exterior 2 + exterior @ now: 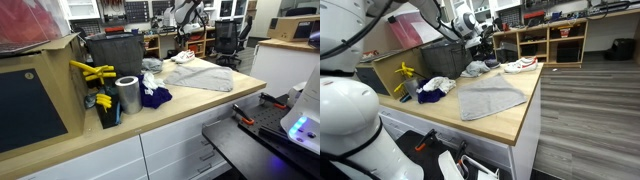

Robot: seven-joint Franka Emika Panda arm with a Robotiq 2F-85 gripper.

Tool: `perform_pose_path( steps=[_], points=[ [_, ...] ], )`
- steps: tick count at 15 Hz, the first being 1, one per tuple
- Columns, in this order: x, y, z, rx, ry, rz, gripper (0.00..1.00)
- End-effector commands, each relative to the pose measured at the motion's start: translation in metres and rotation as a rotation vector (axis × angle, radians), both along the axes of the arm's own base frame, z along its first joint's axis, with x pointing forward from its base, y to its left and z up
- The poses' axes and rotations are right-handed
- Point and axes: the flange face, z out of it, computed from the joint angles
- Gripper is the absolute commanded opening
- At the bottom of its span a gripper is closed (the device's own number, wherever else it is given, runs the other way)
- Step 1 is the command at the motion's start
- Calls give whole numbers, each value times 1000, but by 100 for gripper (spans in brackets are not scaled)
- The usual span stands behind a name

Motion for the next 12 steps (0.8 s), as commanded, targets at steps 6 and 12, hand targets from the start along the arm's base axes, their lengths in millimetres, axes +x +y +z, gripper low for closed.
perform_pose_path(
  steps=[6, 12],
  points=[
    [-17, 0, 12, 33, 42, -5, 99],
    [-64, -10, 17, 125, 146, -50, 100]
  ],
)
